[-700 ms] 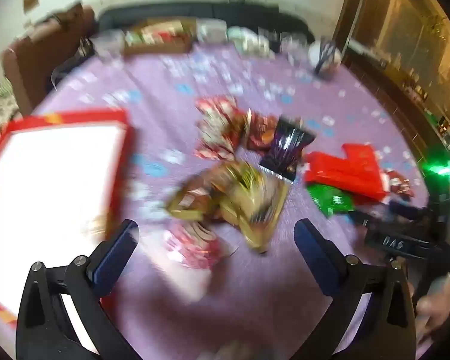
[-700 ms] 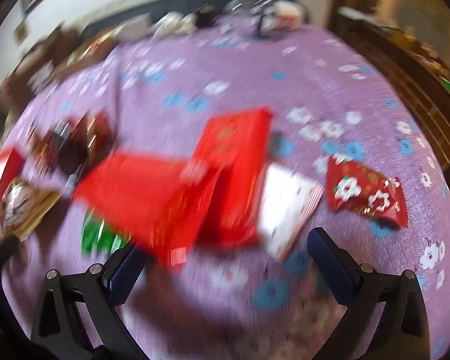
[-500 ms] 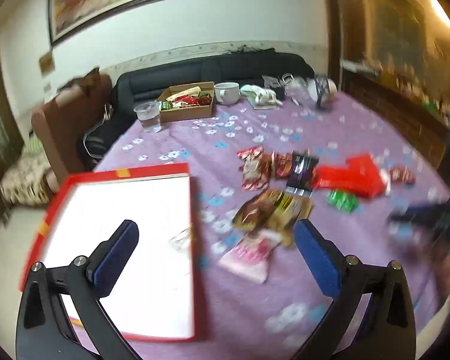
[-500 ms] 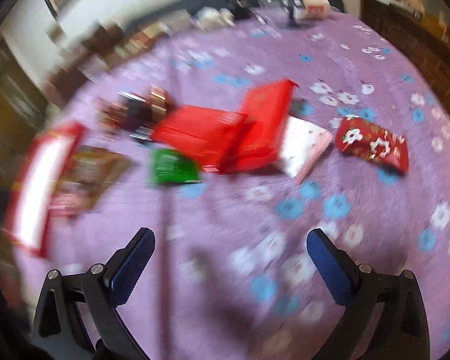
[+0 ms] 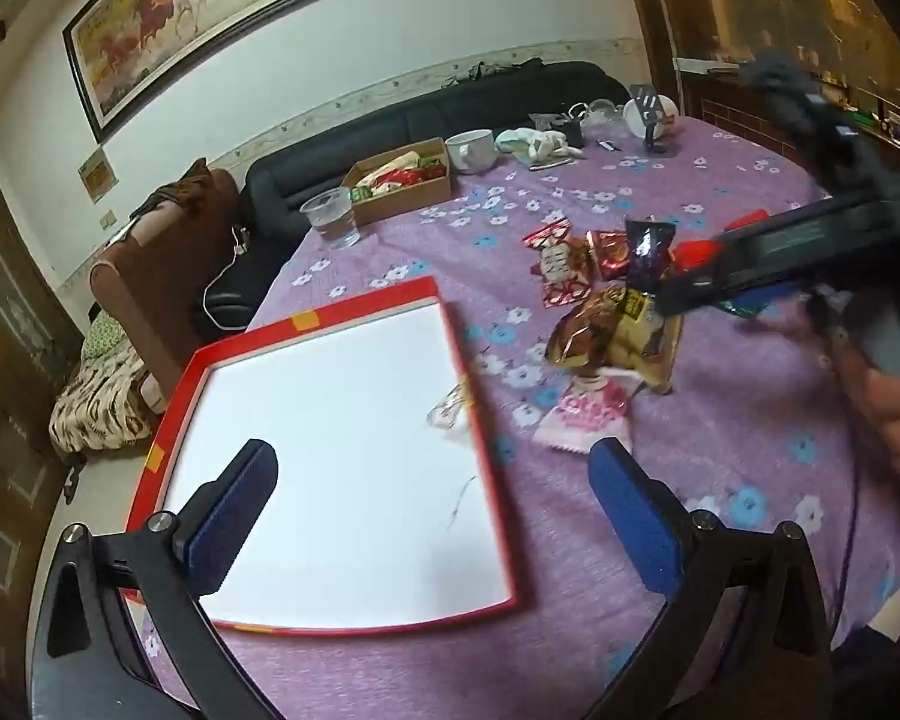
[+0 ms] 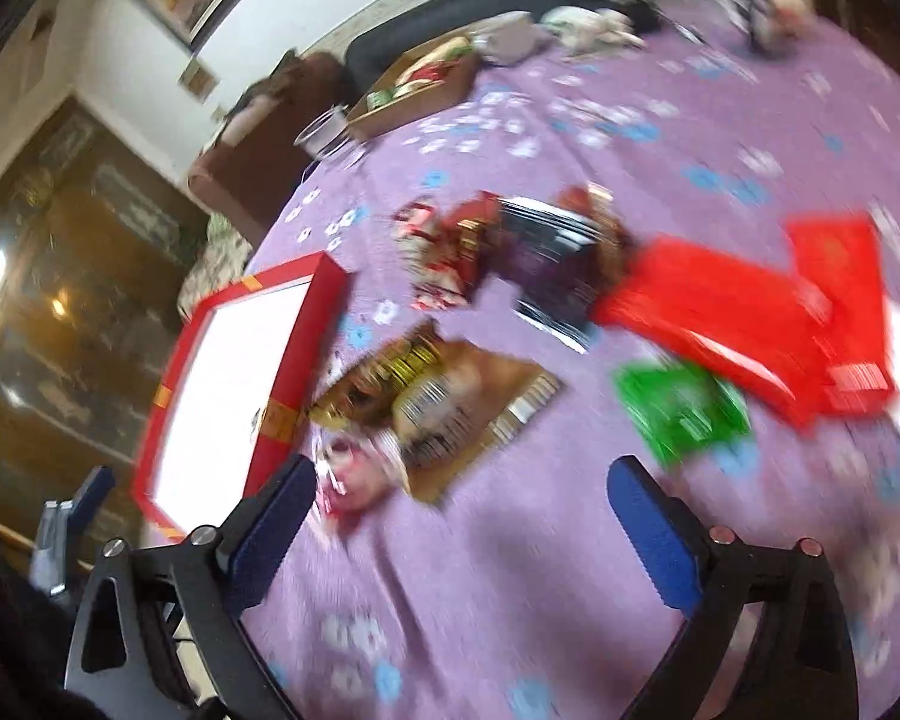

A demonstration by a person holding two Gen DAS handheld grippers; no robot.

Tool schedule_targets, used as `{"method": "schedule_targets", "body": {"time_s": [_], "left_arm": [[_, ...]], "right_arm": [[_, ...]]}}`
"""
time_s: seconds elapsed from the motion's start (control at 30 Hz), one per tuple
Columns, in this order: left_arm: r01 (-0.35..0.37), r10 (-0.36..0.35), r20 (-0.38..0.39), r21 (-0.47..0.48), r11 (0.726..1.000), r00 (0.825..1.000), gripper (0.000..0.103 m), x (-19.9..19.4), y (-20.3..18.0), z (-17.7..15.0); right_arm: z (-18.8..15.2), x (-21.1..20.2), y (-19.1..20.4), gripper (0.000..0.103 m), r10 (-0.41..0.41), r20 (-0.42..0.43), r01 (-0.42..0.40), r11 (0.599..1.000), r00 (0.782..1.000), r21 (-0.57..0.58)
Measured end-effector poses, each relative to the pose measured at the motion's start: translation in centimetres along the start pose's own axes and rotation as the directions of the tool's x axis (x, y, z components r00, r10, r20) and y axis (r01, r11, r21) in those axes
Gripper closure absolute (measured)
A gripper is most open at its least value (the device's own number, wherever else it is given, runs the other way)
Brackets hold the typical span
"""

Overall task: Organize snacks
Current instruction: 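Move the right tool to the brown black-sesame snack bag and grasp it, then grasp the pink Lotso candy with the left tool while the right tool carries the sesame bag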

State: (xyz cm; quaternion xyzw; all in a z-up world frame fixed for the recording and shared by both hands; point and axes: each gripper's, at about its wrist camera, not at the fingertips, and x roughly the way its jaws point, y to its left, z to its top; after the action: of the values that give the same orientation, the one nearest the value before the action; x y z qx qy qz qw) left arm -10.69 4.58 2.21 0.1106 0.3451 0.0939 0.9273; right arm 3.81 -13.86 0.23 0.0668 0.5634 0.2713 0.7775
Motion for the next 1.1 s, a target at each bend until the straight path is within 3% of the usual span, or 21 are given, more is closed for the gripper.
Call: {"method": "schedule_targets", "body": {"time_s": [0.13, 0.27, 0.33, 0.4, 0.43, 0.47, 0.7, 0.8, 0.93, 1.0, 1.1], "left_arm": [[0.031, -0.031, -0.023, -0.017, 0.999, 0.999, 0.0, 0.1, 1.0, -0.6], [0.085, -0.086, -0.032, -0.025, 0.996, 0.996, 0.0, -0.1, 1.2, -0.4], [0.122, -0.123, -0.03, -0.021, 0.992, 0.992, 0.0, -0.3, 1.0, -0.1], [0.156, -0.157, -0.016, -0.006, 0.988, 0.988, 0.0, -0.3, 0.6, 0.1], [0.173, -0.172, -0.019, 0.006, 0.985, 0.985, 0.0, -0.3, 0.3, 0.4], [0.192, -0.192, -0.018, 0.016, 0.981, 0.981, 0.0, -0.3, 0.0, 0.7], [0.33, -0.317, -0.106, 0.14, 0.933, 0.942, 0.0, 2.8, -3.6, 3.2], [0.384, -0.364, -0.169, 0.108, 0.917, 0.916, 0.0, 4.8, -4.7, 3.6], [0.372, -0.347, -0.226, 0.076, 0.925, 0.91, 0.0, 6.9, -5.6, 4.2], [0.349, -0.321, -0.246, 0.077, 0.934, 0.914, 0.001, 7.7, -6.0, 4.5], [0.325, -0.293, -0.275, 0.078, 0.942, 0.916, 0.012, 9.2, -6.2, 4.4]], "right_arm": [[1.6, 2.6, 3.9, 0.008, -0.092, 0.05, 0.099, 0.979, 0.995, -0.175], [2.5, 6.1, 4.8, 0.017, -0.186, 0.036, 0.189, 0.946, 0.982, -0.264], [2.4, 6.0, 4.6, 0.024, -0.159, 0.07, 0.172, 0.948, 0.985, -0.269], [2.2, 5.1, 3.9, 0.046, -0.133, 0.094, 0.153, 0.955, 0.987, -0.253], [2.0, 4.5, 3.8, 0.052, -0.107, 0.106, 0.13, 0.96, 0.989, -0.248], [1.5, 3.8, 3.5, 0.073, -0.105, 0.116, 0.13, 0.964, 0.988, -0.233], [-0.6, 0.0, -2.1, 0.071, -0.075, 0.118, 0.088, 0.99, 0.99, -0.111], [-1.6, -1.4, -4.1, 0.069, -0.075, 0.131, 0.085, 0.994, 0.989, -0.069], [-3.4, -2.4, -6.0, 0.065, -0.063, 0.14, 0.068, 0.997, 0.988, -0.029], [-3.8, -2.2, -6.2, 0.056, -0.067, 0.13, 0.07, 0.997, 0.989, -0.022], [-4.1, -2.2, -6.5, 0.056, -0.058, 0.143, 0.061, 0.998, 0.988, -0.018]]}}
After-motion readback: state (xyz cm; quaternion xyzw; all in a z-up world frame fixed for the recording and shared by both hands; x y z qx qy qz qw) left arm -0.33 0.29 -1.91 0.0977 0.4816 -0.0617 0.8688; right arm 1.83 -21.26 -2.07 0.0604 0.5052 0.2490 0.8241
